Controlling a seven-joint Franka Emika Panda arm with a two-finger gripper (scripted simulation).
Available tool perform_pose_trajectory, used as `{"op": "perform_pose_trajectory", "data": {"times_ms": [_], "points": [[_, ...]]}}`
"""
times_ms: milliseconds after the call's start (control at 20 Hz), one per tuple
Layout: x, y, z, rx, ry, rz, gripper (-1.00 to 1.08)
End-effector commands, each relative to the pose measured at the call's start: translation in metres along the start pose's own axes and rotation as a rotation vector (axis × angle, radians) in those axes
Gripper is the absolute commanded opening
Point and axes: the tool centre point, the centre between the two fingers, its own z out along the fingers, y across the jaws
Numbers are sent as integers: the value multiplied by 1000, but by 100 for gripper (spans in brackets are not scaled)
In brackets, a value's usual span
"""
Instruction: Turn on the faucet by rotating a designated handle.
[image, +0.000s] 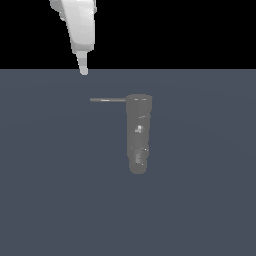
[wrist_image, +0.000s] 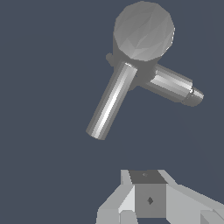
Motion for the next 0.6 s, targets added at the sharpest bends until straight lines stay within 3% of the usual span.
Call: {"op": "perform_pose_trajectory", "data": {"times_ms": [0,550], "points": [[3,-10,9,-2,0,48,-100],[26,-50,52,-14,4,259,-100]]}}
